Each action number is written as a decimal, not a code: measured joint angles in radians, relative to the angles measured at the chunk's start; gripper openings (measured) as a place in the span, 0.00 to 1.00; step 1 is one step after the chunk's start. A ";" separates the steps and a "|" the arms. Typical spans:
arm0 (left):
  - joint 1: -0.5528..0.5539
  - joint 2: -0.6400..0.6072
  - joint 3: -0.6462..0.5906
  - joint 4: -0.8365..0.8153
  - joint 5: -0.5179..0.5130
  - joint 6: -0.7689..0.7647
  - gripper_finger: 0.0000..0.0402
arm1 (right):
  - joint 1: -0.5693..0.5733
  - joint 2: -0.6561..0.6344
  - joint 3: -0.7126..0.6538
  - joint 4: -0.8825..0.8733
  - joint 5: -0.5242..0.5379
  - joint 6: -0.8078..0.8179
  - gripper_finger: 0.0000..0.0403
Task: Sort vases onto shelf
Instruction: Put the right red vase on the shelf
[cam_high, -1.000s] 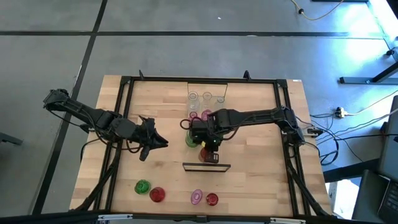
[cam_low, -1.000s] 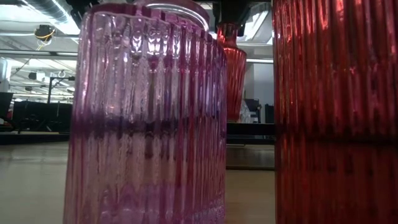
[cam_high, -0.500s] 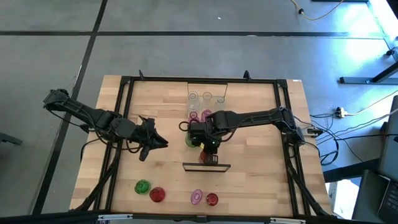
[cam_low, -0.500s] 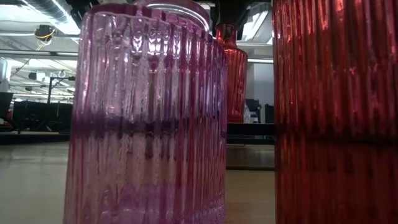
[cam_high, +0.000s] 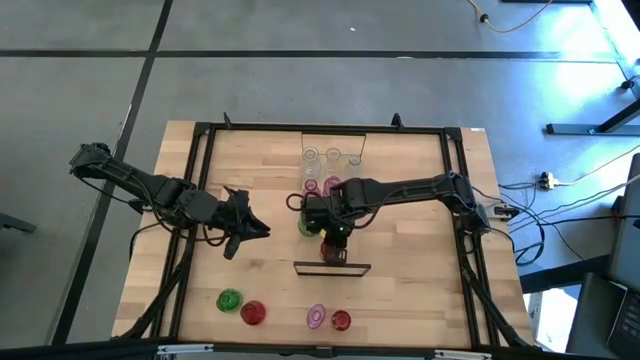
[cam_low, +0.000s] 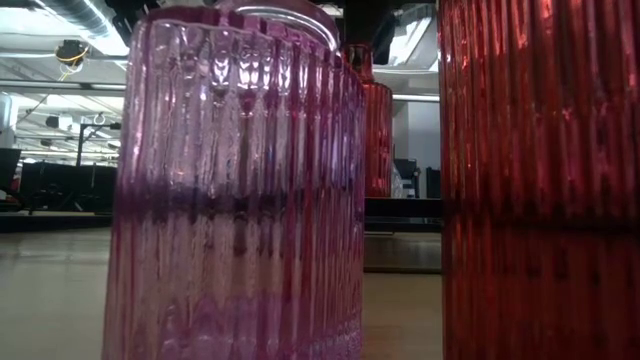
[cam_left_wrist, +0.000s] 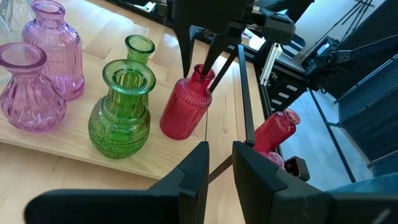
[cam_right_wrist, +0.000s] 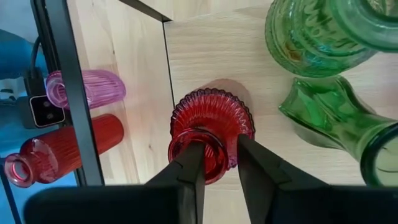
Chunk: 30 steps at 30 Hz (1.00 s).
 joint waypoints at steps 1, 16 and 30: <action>0.000 0.000 0.000 0.000 0.000 0.000 0.16 | 0.000 0.000 0.000 0.000 0.000 0.001 0.19; 0.000 0.000 0.000 -0.001 0.000 0.001 0.16 | -0.008 -0.004 0.122 -0.026 0.037 0.002 0.19; 0.000 0.000 0.000 -0.001 0.000 0.000 0.16 | -0.009 0.004 0.134 -0.081 -0.013 0.001 0.19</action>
